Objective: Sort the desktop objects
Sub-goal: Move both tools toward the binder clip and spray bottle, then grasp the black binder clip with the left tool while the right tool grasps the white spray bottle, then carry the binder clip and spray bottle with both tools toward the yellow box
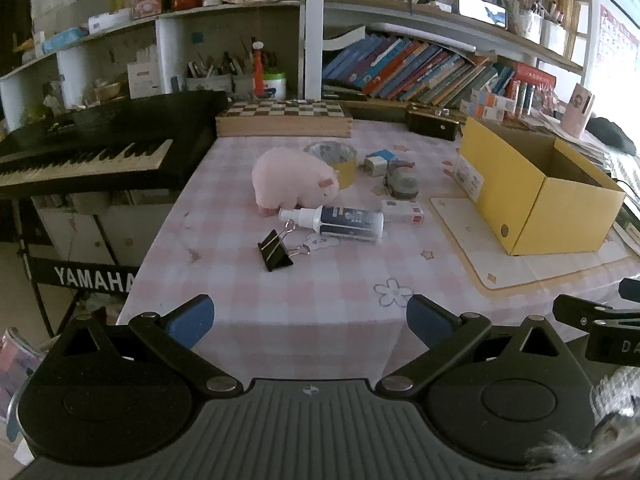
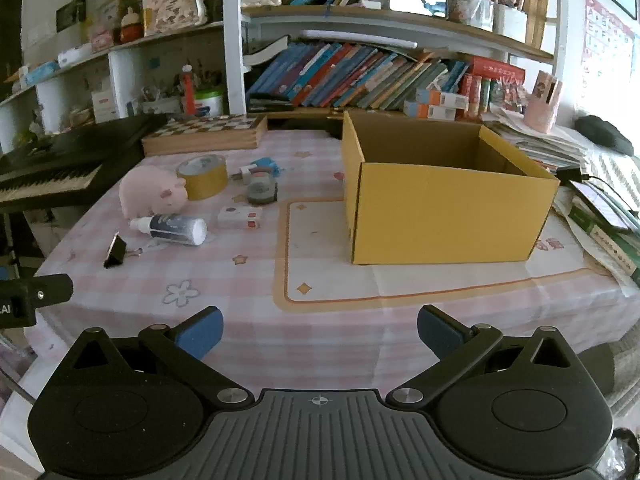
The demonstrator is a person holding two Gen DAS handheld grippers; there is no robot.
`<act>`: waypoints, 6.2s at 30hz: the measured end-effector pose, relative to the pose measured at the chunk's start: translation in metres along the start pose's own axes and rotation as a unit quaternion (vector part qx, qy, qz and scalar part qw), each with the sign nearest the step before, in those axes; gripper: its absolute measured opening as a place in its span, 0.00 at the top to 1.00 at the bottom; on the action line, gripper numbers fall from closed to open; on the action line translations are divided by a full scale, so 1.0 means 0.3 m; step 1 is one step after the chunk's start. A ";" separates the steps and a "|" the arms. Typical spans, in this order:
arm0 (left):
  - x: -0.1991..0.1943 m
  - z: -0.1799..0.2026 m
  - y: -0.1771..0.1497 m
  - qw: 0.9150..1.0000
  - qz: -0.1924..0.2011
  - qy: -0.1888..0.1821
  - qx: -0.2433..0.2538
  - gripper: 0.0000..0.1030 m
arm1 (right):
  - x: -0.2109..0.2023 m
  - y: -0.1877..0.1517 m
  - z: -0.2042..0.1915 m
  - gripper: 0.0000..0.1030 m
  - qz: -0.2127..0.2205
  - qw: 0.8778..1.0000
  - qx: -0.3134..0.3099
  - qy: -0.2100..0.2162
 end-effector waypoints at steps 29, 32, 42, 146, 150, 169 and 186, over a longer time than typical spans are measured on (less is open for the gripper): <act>-0.035 -0.027 -0.012 1.000 0.014 -0.011 0.003 0.00 | 0.010 0.040 -0.155 0.00 0.020 0.992 -0.072 0.106; -0.022 -0.038 -0.011 1.000 0.011 -0.014 -0.008 0.00 | 0.029 0.046 -0.159 0.00 0.015 0.991 -0.073 0.109; 0.057 -0.062 0.022 0.999 0.003 -0.023 -0.031 0.00 | 0.127 0.073 -0.187 0.00 -0.005 0.988 -0.090 0.126; 0.292 -0.071 0.315 0.991 -0.017 -0.044 -0.122 0.76 | 0.488 0.382 -0.231 0.68 -0.076 0.937 -0.127 0.317; 0.254 -0.060 0.316 0.991 -0.005 -0.066 -0.118 0.76 | 0.430 0.397 -0.195 0.68 -0.060 0.947 -0.105 0.298; 0.015 -0.007 0.073 0.982 -0.053 -0.162 -0.081 0.76 | 0.104 0.120 -0.152 0.68 -0.093 0.968 -0.046 0.229; -0.030 0.163 0.026 0.962 -0.078 -0.262 -0.027 0.76 | -0.051 -0.001 0.009 0.68 -0.098 0.987 0.030 0.126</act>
Point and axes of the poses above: each gripper's, at about its wrist camera, not at the fingertips, and x roughly the way its jaws point, z to its right, y to its top, the point moved 2 cm from there along x, roughly the way its jaws point, and after that the axes turned 6 degrees about z, right-handed, at the moved point
